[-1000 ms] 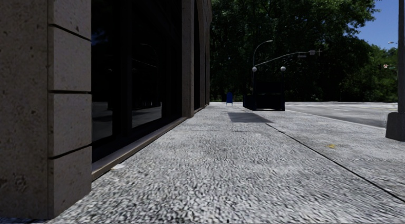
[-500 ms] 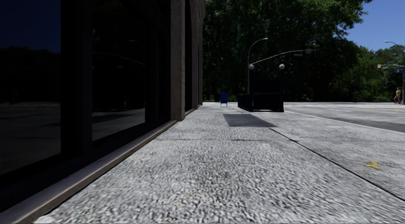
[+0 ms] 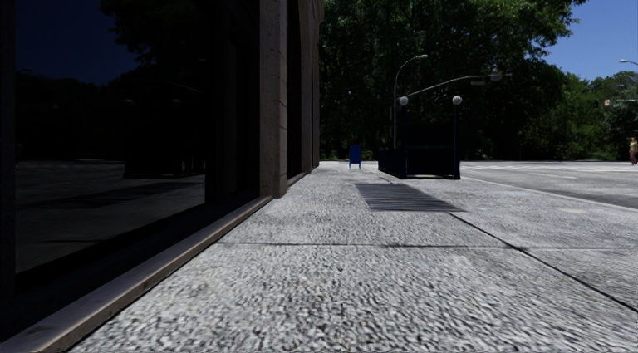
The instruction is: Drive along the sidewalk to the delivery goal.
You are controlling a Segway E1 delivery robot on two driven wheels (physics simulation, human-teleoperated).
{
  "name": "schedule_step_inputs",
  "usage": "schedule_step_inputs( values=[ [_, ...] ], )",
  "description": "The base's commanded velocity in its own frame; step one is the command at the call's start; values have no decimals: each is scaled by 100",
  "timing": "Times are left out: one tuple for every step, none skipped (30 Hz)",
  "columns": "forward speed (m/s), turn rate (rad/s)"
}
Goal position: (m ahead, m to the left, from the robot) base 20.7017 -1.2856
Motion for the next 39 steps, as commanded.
schedule_step_inputs(
  values=[
    [200,-7],
    [200,-11],
    [200,-11],
    [200,-12],
    [200,-2],
    [200,-2],
    [200,0],
    [200,0],
    [200,0],
    [200,0],
    [200,0],
    [200,0],
    [200,0],
    [200,0],
    [200,0],
    [200,0],
    [200,0],
    [200,0],
    [200,0],
    [200,-5],
    [200,-5],
    [200,-14],
    [200,-17],
    [200,-19],
    [200,-19],
    [200,-25],
    [200,-37],
    [200,-44],
    [200,-44],
    [200,-44],
    [200,0],
    [200,0],
    [200,0],
    [200,0],
    [200,0],
    [200,0],
    [200,0],
    [200,0],
    [200,0]
  ],
)
